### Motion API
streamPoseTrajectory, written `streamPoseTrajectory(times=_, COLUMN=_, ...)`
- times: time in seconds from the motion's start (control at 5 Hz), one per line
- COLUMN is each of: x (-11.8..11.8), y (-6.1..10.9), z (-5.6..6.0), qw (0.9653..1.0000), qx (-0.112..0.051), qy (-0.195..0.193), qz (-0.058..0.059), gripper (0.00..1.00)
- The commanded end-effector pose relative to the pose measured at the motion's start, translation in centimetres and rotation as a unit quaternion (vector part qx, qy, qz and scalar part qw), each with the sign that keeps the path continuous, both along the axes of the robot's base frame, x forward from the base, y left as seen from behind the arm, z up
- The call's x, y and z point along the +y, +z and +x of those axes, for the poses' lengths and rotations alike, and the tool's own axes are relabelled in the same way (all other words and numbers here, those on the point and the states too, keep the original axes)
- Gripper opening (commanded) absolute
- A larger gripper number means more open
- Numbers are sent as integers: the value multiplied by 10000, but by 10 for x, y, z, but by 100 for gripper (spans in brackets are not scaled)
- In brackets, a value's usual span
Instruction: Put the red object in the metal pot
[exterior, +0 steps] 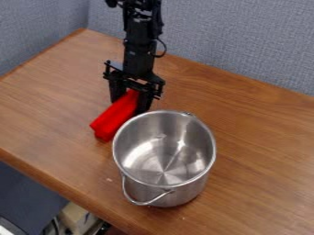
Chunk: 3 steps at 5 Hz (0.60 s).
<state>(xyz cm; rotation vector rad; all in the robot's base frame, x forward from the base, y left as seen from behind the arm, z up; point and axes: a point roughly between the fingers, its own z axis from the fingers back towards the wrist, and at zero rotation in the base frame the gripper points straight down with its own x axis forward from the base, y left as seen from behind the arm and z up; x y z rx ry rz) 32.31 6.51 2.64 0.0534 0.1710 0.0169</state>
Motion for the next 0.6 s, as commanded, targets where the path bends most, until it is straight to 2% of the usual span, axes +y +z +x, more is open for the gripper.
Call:
streamPoseTrajectory(times=0.0, x=4, y=20, z=5, qw=9990, qx=-258, qy=374, qz=50, gripper=0)
streamPoseTrajectory(times=0.2, x=0, y=24, z=10, qw=9974, qx=-281, qy=657, qz=38, gripper=0)
streamPoseTrajectory(times=0.4, x=10, y=31, z=11, qw=9965, qx=-291, qy=781, qz=35, gripper=0)
